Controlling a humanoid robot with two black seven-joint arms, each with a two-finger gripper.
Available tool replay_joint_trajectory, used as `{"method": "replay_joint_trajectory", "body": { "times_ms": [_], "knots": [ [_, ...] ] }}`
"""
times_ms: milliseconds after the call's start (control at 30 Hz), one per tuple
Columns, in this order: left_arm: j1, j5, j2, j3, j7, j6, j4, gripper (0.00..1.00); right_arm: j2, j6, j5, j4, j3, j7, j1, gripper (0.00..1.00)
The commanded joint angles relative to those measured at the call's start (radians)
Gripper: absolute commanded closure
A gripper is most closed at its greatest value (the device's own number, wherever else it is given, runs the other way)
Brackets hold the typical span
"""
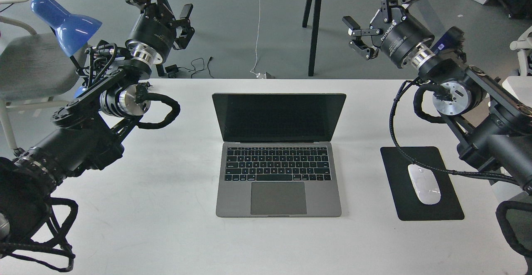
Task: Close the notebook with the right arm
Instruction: 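Swing the right gripper over the table toward the laptop's raised screen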
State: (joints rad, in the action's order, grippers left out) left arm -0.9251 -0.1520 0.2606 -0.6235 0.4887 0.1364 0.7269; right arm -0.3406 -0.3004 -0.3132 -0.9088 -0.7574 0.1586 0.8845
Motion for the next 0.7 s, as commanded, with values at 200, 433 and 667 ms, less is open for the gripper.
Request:
{"method": "replay_joint_trajectory", "body": {
  "times_ms": [200,433,667],
  "knots": [
    [0.0,0.0,0.0,-0.001,0.0,0.002,-0.001,0.0,0.064,0.038,0.005,0.166,0.389,-0.024,0.238,0.0],
    [0.0,0.0,0.0,-0.001,0.0,0.002,0.0,0.0,0.109,0.037,0.012,0.194,0.648,-0.065,0.362,0.0],
    [0.0,0.0,0.0,-0.001,0.0,0.002,-0.001,0.0,0.132,0.023,0.002,0.191,0.888,-0.065,0.43,0.0]
  ]
}}
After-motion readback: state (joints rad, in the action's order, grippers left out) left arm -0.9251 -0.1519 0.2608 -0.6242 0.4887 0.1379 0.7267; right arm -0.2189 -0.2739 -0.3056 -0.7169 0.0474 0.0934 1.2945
